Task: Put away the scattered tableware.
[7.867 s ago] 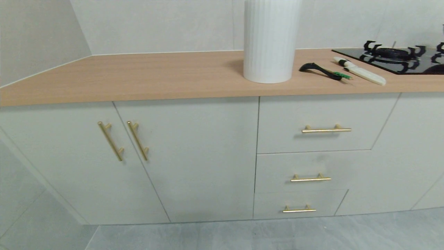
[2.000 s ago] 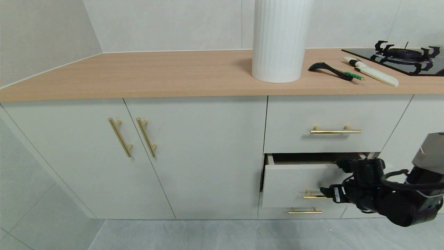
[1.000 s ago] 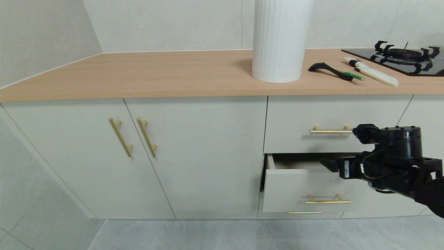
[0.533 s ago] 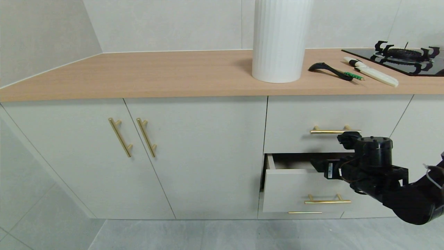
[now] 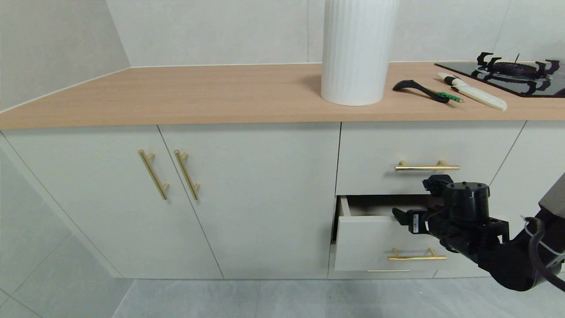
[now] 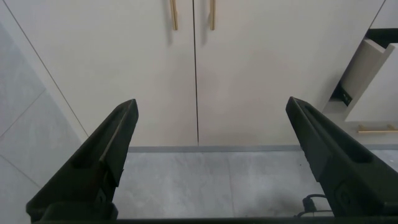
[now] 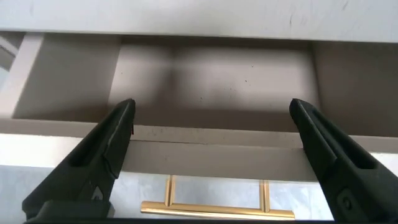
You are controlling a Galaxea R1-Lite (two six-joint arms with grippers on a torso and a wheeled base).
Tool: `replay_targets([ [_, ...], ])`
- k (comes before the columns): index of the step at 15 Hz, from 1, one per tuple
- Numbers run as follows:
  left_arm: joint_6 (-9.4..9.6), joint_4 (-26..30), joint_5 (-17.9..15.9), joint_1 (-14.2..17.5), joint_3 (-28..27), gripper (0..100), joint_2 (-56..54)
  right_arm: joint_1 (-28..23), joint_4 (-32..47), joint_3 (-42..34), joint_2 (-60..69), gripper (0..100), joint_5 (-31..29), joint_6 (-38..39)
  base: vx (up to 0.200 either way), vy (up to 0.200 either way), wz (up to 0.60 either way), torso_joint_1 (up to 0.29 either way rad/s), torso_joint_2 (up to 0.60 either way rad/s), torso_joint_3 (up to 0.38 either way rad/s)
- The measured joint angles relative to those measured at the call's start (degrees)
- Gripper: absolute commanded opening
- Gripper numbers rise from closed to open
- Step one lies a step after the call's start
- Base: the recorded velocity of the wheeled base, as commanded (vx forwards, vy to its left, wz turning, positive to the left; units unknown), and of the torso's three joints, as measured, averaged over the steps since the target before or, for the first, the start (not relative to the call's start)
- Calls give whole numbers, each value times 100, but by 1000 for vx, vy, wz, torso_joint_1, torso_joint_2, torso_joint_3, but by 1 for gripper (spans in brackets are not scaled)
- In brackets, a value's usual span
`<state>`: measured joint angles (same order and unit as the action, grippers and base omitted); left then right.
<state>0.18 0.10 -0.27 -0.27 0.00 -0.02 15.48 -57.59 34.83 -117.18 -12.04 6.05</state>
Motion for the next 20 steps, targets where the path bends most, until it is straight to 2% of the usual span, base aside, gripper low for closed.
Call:
replay_targets([
  [4,-2,0,0,0,0,100,0,6,255,-66,94,100,22,0,0,0,0,0,0,0],
  [12,-2,0,0,0,0,100,0,41,2771,-18,1221,100,535,-37,0,0,0,0,0,0],
  [16,-5,0,2,2,0,100,0,151,3696,32,1676,100,586,-380,0,0,0,0,0,0],
  [20,-2,-2,2,0,0,100,0,210,4229,39,1866,100,592,-649,0,0,0,0,0,0],
])
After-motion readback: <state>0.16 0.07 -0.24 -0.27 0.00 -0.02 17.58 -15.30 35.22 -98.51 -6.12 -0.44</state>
